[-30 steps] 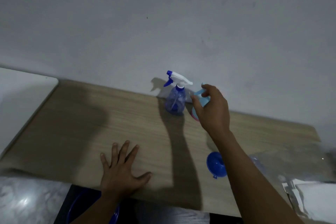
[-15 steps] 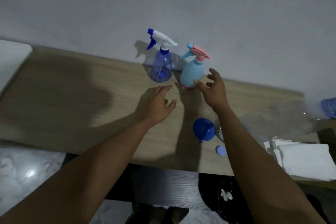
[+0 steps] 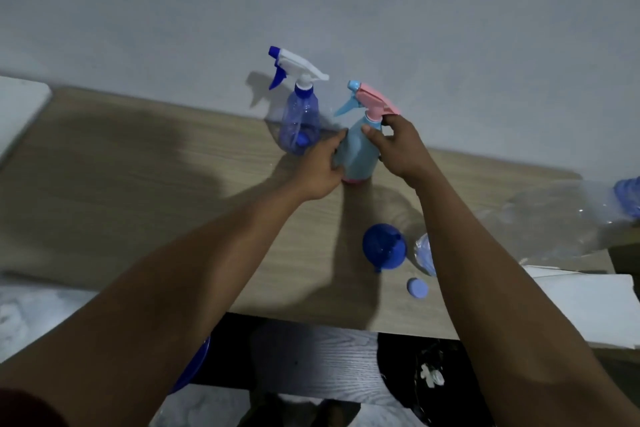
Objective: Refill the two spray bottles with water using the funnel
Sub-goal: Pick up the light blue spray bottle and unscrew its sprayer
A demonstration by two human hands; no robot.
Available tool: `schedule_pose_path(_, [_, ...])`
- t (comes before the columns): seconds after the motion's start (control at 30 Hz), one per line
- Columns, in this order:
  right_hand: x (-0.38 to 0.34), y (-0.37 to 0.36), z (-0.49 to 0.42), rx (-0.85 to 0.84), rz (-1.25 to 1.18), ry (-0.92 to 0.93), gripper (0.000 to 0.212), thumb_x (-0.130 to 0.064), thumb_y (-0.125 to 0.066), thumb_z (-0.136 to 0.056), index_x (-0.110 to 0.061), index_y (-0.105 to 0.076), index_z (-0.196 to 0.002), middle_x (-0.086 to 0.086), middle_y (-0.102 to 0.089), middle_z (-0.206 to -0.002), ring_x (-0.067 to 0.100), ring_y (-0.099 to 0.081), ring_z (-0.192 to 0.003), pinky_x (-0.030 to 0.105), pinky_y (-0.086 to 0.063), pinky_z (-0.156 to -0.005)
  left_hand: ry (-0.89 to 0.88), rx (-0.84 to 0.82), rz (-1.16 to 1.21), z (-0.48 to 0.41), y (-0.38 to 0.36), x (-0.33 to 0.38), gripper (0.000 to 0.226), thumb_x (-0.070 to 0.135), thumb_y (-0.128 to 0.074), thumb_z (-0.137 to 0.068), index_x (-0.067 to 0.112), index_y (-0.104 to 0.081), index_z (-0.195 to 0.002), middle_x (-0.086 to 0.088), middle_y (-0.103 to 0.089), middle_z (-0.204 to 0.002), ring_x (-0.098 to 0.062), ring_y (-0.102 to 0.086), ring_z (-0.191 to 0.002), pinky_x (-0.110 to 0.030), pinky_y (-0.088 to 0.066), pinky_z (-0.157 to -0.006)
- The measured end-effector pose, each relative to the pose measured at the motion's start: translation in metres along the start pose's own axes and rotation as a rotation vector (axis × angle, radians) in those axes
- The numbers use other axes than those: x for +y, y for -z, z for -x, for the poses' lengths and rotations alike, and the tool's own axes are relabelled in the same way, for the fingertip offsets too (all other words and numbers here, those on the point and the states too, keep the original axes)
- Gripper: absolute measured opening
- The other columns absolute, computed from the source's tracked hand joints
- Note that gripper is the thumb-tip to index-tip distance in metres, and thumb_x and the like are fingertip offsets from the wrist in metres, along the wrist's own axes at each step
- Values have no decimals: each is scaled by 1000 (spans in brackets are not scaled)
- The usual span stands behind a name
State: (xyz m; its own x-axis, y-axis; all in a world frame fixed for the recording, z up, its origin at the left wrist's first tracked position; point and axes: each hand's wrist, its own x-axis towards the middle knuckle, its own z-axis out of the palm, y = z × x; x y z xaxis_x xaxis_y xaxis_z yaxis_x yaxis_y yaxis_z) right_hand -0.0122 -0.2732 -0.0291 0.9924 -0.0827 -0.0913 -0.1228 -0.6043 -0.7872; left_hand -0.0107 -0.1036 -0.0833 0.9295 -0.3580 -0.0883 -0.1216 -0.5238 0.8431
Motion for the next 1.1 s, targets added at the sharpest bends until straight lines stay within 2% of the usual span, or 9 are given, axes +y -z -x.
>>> schedule_pose_path(0.07, [-15, 8, 19, 3, -28, 35, 38, -36, -60, -97, -14, -62, -128, 1, -65, -122, 19, -66, -93, 44, -57, -83, -40, 8, 90, 21, 4, 5, 73, 11, -70, -84, 14, -37, -149, -7, -51, -143, -15, -51, -127, -7, -44, -95])
schedule_pose_path(0.17, [-43, 26, 51, -6, -97, 100, 27, -34, -59, -98, -16, -67, -118, -3, -68, -110, 0, -62, -76, 35, -53, -74, -124, 3, 231, 56, 15, 15, 81, 24, -78, -81, 28, -35, -150, 1, -49, -141, -14, -56, -122, -41, -55, -96])
schedule_pose_path(0.33, [-103, 63, 106, -57, -223, 101, 24, -36, -60, -97, -17, -71, -107, 11, -70, -108, 34, -66, -99, 54, -53, -88, -232, 14, 356, 123, 43, 59, 90, 24, -82, -77, 41, -32, -149, 3, -48, -144, -22, -60, -118, -46, -59, -86])
schedule_pose_path(0.43, [-138, 79, 138, -91, -265, 97, 27, -36, -61, -96, -13, -72, -107, 13, -72, -107, 35, -67, -103, 56, -52, -92, -268, -33, 410, 156, 64, 89, 97, 28, -86, -72, 47, -29, -148, 0, -47, -145, -26, -60, -119, -54, -59, -81])
schedule_pose_path(0.63, [-188, 88, 191, -30, -298, 201, 33, -43, -63, -94, -16, -67, -113, 10, -74, -99, 35, -68, -97, 59, -51, -91, -338, -39, 403, 211, 99, 136, 110, 34, -92, -60, 56, -25, -146, 7, -43, -147, -27, -58, -120, -53, -60, -77])
schedule_pose_path(0.73, [-202, 85, 209, 92, -304, 317, 53, -46, -68, -88, -37, -39, -131, 2, -72, -104, 27, -70, -94, 52, -56, -90, -370, 7, 404, 232, 109, 146, 110, 34, -90, -61, 54, -24, -147, 4, -39, -148, -27, -53, -124, -50, -61, -78])
schedule_pose_path(0.8, [-210, 87, 218, 88, -269, 419, 49, -34, -64, -94, -39, -32, -131, 3, -69, -110, 26, -69, -95, 48, -56, -91, -395, 10, 371, 244, 116, 149, 110, 33, -89, -63, 53, -21, -148, 7, -34, -148, -24, -50, -127, -47, -61, -81])
schedule_pose_path(0.9, [-228, 95, 226, -11, -259, 518, 21, -19, -56, -101, -25, -55, -121, 5, -72, -112, 28, -65, -105, 50, -53, -91, -448, 3, 341, 256, 123, 154, 108, 29, -86, -66, 50, -21, -149, 12, -33, -150, -28, -52, -125, -47, -61, -80])
schedule_pose_path(1.1, [-250, 95, 239, 83, -355, 536, 19, -15, -69, -93, -19, -75, -111, 2, -77, -106, 28, -67, -104, 55, -51, -97, -483, -15, 359, 267, 132, 167, 106, 27, -83, -66, 51, -21, -149, 10, -38, -146, -27, -55, -121, -42, -61, -80])
